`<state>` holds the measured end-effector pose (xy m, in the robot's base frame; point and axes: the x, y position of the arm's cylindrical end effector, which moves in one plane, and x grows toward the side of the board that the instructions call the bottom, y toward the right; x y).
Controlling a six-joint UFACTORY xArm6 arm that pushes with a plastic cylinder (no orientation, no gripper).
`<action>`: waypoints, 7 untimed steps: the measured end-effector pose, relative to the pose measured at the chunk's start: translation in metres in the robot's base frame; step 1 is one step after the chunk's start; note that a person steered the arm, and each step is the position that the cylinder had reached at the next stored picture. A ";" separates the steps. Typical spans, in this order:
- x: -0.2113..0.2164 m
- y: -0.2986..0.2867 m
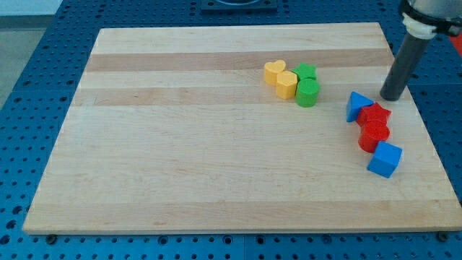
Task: Slide the triangle to the bottom left of the board
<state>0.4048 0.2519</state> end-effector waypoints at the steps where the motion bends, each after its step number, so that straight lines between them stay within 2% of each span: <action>1: 0.017 -0.031; 3: 0.043 -0.079; 5: 0.012 -0.060; 7: 0.043 -0.077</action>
<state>0.4475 0.1749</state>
